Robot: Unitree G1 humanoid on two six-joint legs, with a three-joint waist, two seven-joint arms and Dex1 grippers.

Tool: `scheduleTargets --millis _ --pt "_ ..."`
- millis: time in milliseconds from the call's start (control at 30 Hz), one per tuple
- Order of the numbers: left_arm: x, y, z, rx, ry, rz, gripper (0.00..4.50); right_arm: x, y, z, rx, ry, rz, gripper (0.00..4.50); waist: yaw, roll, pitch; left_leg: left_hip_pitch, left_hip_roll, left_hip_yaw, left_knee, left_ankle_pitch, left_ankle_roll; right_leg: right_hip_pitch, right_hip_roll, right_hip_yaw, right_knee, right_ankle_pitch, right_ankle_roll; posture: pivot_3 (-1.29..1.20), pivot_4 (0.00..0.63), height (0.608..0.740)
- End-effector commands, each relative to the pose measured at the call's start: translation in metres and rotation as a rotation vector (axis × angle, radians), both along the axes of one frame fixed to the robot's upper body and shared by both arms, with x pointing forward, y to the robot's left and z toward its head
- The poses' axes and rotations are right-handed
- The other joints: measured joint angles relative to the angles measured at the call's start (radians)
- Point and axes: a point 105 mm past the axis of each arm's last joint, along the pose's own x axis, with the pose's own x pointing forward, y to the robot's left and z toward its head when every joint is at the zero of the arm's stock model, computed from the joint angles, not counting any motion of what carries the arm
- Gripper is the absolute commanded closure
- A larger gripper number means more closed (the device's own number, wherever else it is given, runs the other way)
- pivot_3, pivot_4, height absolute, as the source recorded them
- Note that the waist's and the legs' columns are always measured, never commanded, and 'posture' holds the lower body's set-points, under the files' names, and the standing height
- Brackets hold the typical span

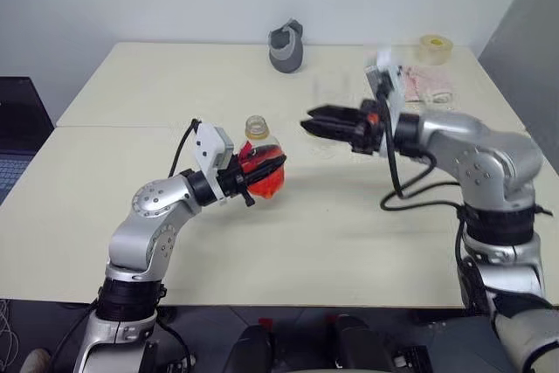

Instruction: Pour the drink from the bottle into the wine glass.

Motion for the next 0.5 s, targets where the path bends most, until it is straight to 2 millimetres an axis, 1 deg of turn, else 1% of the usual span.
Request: scheduleTargets --millis 33,100,167,267,400,500 --pt "-0.006 -0.001 0.014 -0.023 -0.057 0.0 3.46 -0.007 -0.027 -0.011 0.005 -0.066 -0.221 3.34 0.006 0.0 0.0 0.0 0.0 0.0 0.0 0.0 0.0 0.0 0.0 0.0 0.0 0.0 0.0 0.0 0.15 0.74" --pt "-0.005 -0.002 0.013 -0.031 -0.053 0.002 3.46 -0.005 -0.041 -0.029 -0.013 -0.069 -0.355 3.34 0.007 0.0 0.0 0.001 0.0 0.001 0.0 0.0 0.0 0.0 0.0 0.0 0.0 0.0 0.0 0.0 0.15 0.74" --pt "-0.003 -0.008 0.014 -0.046 -0.053 -0.002 3.46 -0.004 -0.06 -0.057 -0.029 -0.044 -0.52 3.34 0.009 0.0 0.0 0.001 -0.001 0.001 0.0 0.0 0.0 0.001 0.003 0.001 0.001 0.0 0.0 0.0 0.15 0.74" --pt "-0.001 -0.013 0.014 -0.057 -0.055 -0.004 3.46 -0.004 -0.074 -0.085 -0.048 -0.022 -0.658 3.34 0.008 0.0 0.0 0.002 -0.001 0.002 0.0 0.0 0.0 0.002 0.004 0.0 0.0 0.0 0.0 0.0 0.15 0.74" --pt "0.005 -0.018 0.017 -0.073 -0.061 -0.008 3.46 0.003 -0.087 -0.107 -0.04 -0.019 -0.801 3.34 0.007 0.0 0.0 0.004 -0.001 0.003 0.0 0.001 -0.001 0.002 0.006 0.002 0.001 0.0 0.0 0.0 0.15 0.74" --pt "0.007 -0.02 0.02 -0.074 -0.069 -0.012 3.46 0.007 -0.093 -0.119 -0.026 -0.01 -0.859 3.34 0.006 0.0 0.0 0.004 0.0 0.004 0.0 0.001 -0.001 0.002 0.006 0.002 0.001 0.0 0.0 0.0 0.15 0.74"
